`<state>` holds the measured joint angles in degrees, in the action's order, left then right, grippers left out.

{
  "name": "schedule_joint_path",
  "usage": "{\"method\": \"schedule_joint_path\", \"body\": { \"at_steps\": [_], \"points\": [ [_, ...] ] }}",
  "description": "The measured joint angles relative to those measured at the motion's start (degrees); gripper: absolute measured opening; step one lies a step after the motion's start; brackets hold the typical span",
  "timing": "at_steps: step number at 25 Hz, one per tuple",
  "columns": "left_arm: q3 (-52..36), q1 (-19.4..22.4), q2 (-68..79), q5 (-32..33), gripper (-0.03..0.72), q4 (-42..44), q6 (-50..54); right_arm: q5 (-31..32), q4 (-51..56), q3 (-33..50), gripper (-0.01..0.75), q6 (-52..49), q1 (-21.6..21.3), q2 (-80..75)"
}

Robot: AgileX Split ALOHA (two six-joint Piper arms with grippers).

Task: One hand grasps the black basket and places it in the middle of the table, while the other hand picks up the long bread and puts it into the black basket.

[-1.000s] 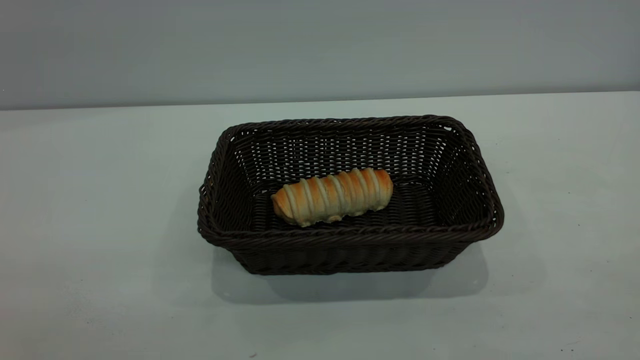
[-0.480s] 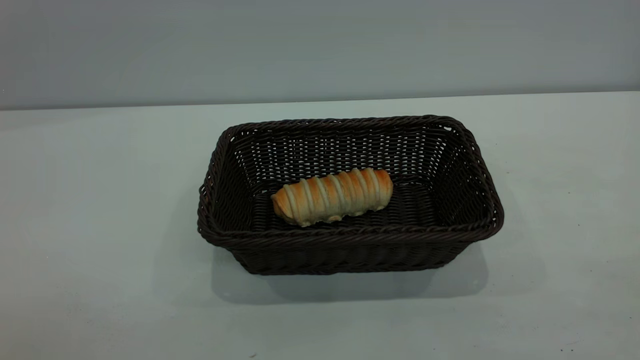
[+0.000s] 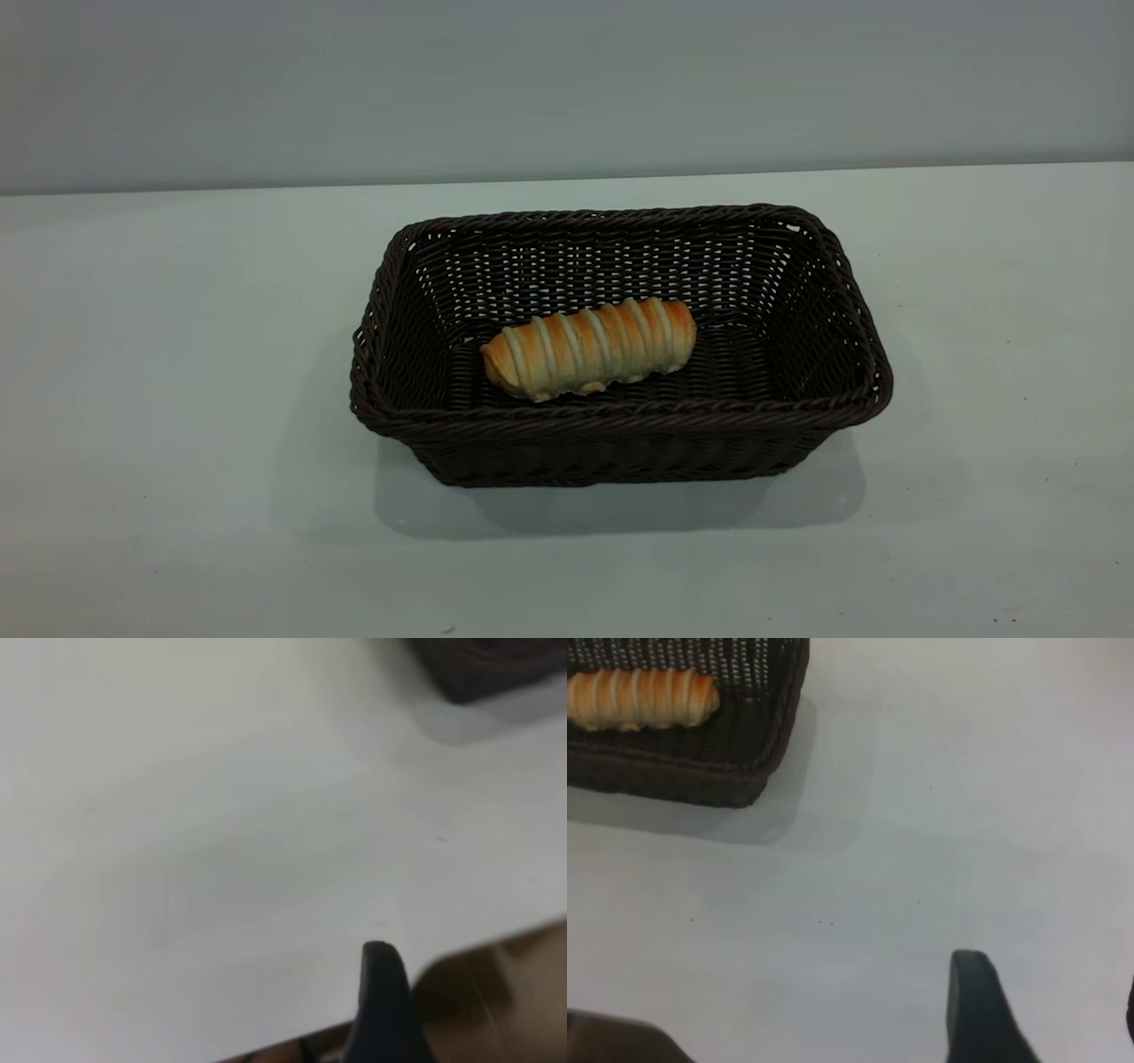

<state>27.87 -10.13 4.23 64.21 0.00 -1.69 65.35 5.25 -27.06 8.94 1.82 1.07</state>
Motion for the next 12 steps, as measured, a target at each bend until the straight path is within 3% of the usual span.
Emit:
{"method": "schedule_joint_path", "body": {
  "at_steps": [5, 12],
  "points": [
    [0.0, 6.9, -4.4, 0.2, 0.551, 0.0, 0.0, 0.0, 0.3, 0.0, 0.411, 0.0, 0.0, 0.0],
    [0.0, 8.8, -5.5, 0.5, 0.551, 0.0, 0.0, 0.0, 0.3, 0.0, 0.411, 0.1, 0.0, 0.1]
  ]
}}
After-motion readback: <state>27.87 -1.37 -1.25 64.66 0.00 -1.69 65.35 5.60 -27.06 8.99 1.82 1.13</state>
